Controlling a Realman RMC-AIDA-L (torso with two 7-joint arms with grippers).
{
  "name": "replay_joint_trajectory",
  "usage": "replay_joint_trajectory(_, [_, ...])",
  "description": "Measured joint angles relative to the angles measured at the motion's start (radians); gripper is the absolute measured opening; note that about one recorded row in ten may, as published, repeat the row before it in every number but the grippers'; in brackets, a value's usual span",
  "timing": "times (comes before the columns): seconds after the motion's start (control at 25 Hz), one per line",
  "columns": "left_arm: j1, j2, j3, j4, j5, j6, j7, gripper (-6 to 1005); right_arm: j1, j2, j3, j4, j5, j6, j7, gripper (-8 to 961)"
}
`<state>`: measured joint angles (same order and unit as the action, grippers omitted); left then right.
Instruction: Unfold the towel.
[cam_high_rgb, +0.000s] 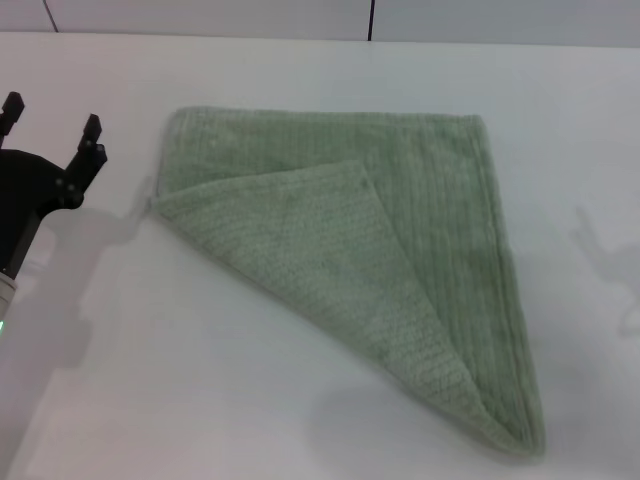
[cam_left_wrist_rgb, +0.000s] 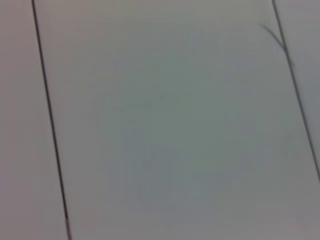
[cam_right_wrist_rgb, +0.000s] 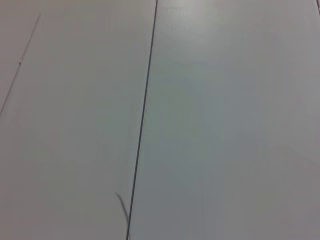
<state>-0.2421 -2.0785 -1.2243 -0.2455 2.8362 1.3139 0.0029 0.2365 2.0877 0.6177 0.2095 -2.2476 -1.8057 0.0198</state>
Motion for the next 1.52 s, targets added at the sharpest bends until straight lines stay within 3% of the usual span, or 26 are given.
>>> replay_joint_trajectory(0.44, [0.01, 0.001, 0.014, -0.013, -0.006, 0.019, -0.012, 822, 0.008, -0.003, 0.004, 0.018, 0.002, 0.049, 0.017, 835])
replay_joint_trajectory(0.6, [0.013, 0.0, 0.014, -0.015, -0.006, 0.035, -0.012, 820, 0.012, -0.03, 0.036, 0.124, 0.008, 0.167, 0.11, 834])
replay_joint_trajectory(0.64, [0.013, 0.0, 0.014, -0.015, -0.006, 0.036, -0.012, 819, 0.016, -0.046, 0.044, 0.166, 0.009, 0.215, 0.131, 833])
replay_joint_trajectory(0.68, [0.013, 0.0, 0.014, -0.015, -0.006, 0.036, -0.012, 818, 0.027, -0.086, 0.052, 0.256, 0.0, 0.321, 0.155, 833])
replay_joint_trajectory(0.72, [0.013, 0.0, 0.014, -0.015, -0.006, 0.037, -0.012, 818, 0.027, -0.086, 0.052, 0.256, 0.0, 0.321, 0.155, 832])
replay_joint_trajectory(0.76, [0.013, 0.0, 0.014, -0.015, -0.006, 0.037, -0.012, 817, 0.036, -0.114, 0.056, 0.312, -0.016, 0.391, 0.164, 832])
replay_joint_trajectory(0.8, [0.013, 0.0, 0.014, -0.015, -0.006, 0.037, -0.013, 816, 0.063, -0.172, 0.061, 0.421, -0.061, 0.542, 0.181, 810])
replay_joint_trajectory(0.84, [0.013, 0.0, 0.014, -0.015, -0.006, 0.037, -0.013, 816, 0.063, -0.172, 0.061, 0.421, -0.061, 0.542, 0.181, 787])
replay_joint_trajectory(0.88, [0.013, 0.0, 0.014, -0.015, -0.006, 0.037, -0.013, 815, 0.092, -0.218, 0.08, 0.529, -0.097, 0.711, 0.193, 765])
replay_joint_trajectory(0.92, [0.013, 0.0, 0.014, -0.015, -0.006, 0.037, -0.013, 814, 0.092, -0.218, 0.08, 0.529, -0.097, 0.711, 0.193, 743])
replay_joint_trajectory(0.96, [0.013, 0.0, 0.014, -0.015, -0.006, 0.036, -0.014, 814, 0.105, -0.23, 0.1, 0.571, -0.113, 0.802, 0.194, 720])
replay_joint_trajectory(1.0, [0.013, 0.0, 0.014, -0.015, -0.006, 0.032, -0.014, 813, 0.132, -0.246, 0.165, 0.643, -0.161, 0.993, 0.197, 698])
replay_joint_trajectory(1.04, [0.013, 0.0, 0.014, -0.015, -0.006, 0.032, -0.014, 813, 0.132, -0.246, 0.165, 0.643, -0.161, 0.993, 0.197, 657])
replay_joint_trajectory(1.08, [0.012, 0.0, 0.014, -0.015, -0.006, 0.031, -0.014, 812, 0.151, -0.252, 0.256, 0.727, -0.223, 1.222, 0.212, 615])
replay_joint_trajectory(1.12, [0.012, 0.0, 0.014, -0.015, -0.006, 0.031, -0.017, 811, 0.159, -0.252, 0.312, 0.782, -0.251, 1.355, 0.221, 574])
replay_joint_trajectory(1.16, [0.012, 0.0, 0.013, -0.019, -0.006, 0.031, -0.038, 811, 0.175, -0.25, 0.416, 0.889, -0.291, 1.628, 0.225, 533])
replay_joint_trajectory(1.2, [0.012, 0.0, 0.013, -0.019, -0.006, 0.031, -0.038, 810, 0.175, -0.25, 0.416, 0.889, -0.291, 1.628, 0.225, 491])
replay_joint_trajectory(1.24, [0.012, 0.0, 0.013, -0.022, -0.006, 0.031, -0.054, 809, 0.195, -0.237, 0.507, 0.975, -0.304, 1.866, 0.198, 450])
replay_joint_trajectory(1.28, [0.013, 0.0, 0.013, -0.025, -0.007, 0.03, -0.075, 809, 0.195, -0.237, 0.507, 0.975, -0.304, 1.866, 0.198, 403])
replay_joint_trajectory(1.32, [0.013, 0.001, 0.013, -0.025, -0.006, 0.03, -0.09, 808, 0.207, -0.226, 0.553, 1.013, -0.305, 1.997, 0.174, 356])
replay_joint_trajectory(1.36, [0.013, 0.001, 0.019, -0.025, -0.004, 0.029, -0.117, 808, 0.24, -0.186, 0.679, 1.059, -0.304, 2.247, 0.108, 310])
replay_joint_trajectory(1.4, [0.013, 0.001, 0.019, -0.025, -0.004, 0.029, -0.117, 807, 0.24, -0.186, 0.679, 1.059, -0.304, 2.247, 0.108, 263])
replay_joint_trajectory(1.44, [0.012, 0.002, 0.028, -0.026, -0.002, 0.03, -0.135, 806, 0.281, -0.135, 0.811, 1.076, -0.303, 2.464, 0.006, 216])
replay_joint_trajectory(1.48, [0.012, 0.002, 0.028, -0.026, -0.002, 0.03, -0.135, 806, 0.281, -0.135, 0.811, 1.076, -0.303, 2.464, 0.006, 183])
replay_joint_trajectory(1.52, [0.01, 0.003, 0.038, -0.027, -0.002, 0.034, -0.16, 805, 0.308, -0.099, 0.894, 1.077, -0.303, 2.58, -0.068, 150])
